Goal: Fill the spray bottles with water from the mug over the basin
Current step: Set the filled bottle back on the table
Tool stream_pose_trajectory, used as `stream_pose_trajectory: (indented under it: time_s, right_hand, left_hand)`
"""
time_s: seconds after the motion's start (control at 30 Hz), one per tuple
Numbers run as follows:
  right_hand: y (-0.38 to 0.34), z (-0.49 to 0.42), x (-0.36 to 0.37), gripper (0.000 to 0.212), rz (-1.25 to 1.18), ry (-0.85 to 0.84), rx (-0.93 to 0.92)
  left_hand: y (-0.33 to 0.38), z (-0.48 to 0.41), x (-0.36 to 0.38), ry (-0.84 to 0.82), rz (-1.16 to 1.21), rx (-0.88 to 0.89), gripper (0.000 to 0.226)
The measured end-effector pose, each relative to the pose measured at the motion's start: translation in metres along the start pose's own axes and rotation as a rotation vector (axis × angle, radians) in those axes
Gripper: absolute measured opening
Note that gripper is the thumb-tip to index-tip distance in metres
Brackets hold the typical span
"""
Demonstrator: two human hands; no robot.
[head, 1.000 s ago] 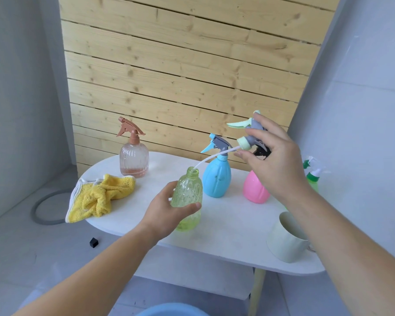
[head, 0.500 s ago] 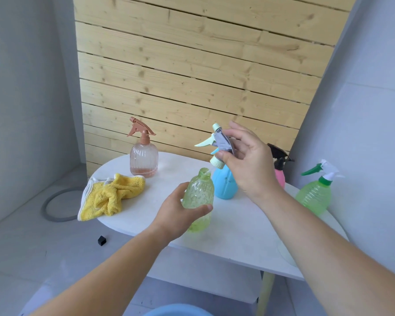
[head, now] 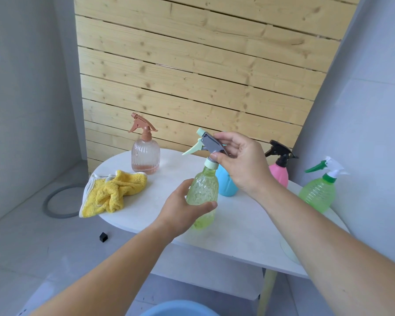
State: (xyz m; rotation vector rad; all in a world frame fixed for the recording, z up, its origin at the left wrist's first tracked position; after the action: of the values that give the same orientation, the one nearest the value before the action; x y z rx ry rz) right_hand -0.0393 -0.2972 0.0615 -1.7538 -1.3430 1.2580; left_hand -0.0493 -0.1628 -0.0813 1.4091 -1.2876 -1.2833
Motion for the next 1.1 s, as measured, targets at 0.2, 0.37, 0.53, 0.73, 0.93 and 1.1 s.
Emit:
stream_pose_trajectory:
  time_s: [0.2, 0.37, 0.53, 0.73, 0.93, 1.1]
  right_hand:
    - [0.004, 0.003, -0.006, 0.039, 0.091, -0.017, -0.005]
    - [0.011, 0.005, -0.009, 0.041, 0.145, -0.076, 0.014]
    - [0.018, 0.005, -0.010, 0.051, 0.194, -0.124, 0.018]
    - [0.017, 0.004, -0.004, 0.046, 0.371, -0.251, 0.022]
    - [0.018, 0.010, -0.002, 0.043, 0.475, -0.302, 0.055]
    - [0.019, 0.011, -0.002, 0.051, 0.542, -0.272, 0.051]
  left_hand:
    - [0.001, -0.002, 0.008, -0.020, 0.018, 0.007, 0.059]
    - [0.000, -0.005, 0.014, -0.028, 0.016, 0.013, 0.062]
    - [0.002, -0.007, 0.018, -0.033, 0.010, 0.021, 0.070]
    - [0.002, -0.007, 0.019, -0.070, 0.010, 0.016, 0.068]
    - [0.002, -0.009, 0.015, -0.152, 0.053, 0.000, 0.060]
    - [0.001, -0.010, 0.016, -0.134, 0.040, 0.012, 0.060]
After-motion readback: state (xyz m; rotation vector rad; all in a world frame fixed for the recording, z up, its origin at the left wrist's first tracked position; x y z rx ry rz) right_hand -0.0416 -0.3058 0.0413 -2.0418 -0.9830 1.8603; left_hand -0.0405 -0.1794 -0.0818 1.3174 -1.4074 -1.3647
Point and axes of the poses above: each hand's wrist, its own z-axis away from the middle knuckle, its own x-axis out of the palm, y = z × x, the point moved 6 cm from there along -z, towards the middle knuckle, and after that the axes turned 6 degrees about x, right-handed, at the moved point
